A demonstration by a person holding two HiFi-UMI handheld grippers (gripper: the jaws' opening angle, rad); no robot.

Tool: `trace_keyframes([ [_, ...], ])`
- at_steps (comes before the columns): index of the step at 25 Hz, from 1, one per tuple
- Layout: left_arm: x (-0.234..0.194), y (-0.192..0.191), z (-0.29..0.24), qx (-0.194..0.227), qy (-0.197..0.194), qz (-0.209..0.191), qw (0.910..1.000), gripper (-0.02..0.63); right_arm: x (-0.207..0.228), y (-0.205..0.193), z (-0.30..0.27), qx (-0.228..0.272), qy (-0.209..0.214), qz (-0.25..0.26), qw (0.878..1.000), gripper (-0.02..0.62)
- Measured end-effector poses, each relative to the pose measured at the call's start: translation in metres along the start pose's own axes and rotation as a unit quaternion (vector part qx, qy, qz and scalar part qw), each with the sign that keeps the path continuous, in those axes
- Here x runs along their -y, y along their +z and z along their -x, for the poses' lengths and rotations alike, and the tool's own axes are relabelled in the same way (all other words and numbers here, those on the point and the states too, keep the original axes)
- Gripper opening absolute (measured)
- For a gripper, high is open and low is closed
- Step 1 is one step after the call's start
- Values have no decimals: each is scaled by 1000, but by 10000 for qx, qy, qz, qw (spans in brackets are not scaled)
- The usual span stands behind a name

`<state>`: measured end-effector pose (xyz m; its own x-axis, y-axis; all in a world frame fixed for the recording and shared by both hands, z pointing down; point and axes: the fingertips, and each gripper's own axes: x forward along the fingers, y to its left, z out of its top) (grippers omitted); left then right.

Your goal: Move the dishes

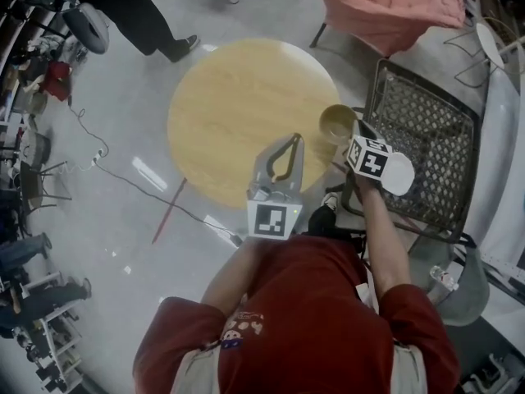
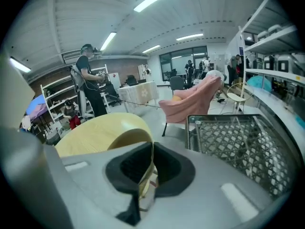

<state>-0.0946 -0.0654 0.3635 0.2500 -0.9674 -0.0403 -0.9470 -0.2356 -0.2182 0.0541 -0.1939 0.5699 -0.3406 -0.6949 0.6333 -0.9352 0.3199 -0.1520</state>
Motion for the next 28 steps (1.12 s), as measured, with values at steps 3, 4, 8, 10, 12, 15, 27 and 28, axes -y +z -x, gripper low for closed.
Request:
trace_keyframes([
  [3,15,5,-8,72,-233,26,9997,8,20,-2,12,44,-176,-136,9997,17],
  [4,20,7,-11,97,-315,13,9995,8,27,-3,16,53,-238,-175,9995,17],
  [8,40,12,-20,180,-536,69,9984,8,58,-6,31,106,-456,-295,9985,17],
  [10,51,13,-26,195,-638,134,9977,8,77,-8,40,154,-605,-421,9972,17],
  [12,64,15,-33,195,-820,56,9964,8,94,-12,47,194,-725,-548,9957,17],
  [15,84,18,-43,251,-1078,5,9939,8,117,-20,58,204,-922,-717,9929,17],
  [27,175,34,-82,493,-2010,359,9777,8,218,-50,120,380,-1765,-1351,9743,17],
  [28,184,36,-85,531,-2068,416,9760,8,228,-54,125,391,-1837,-1409,9720,17],
])
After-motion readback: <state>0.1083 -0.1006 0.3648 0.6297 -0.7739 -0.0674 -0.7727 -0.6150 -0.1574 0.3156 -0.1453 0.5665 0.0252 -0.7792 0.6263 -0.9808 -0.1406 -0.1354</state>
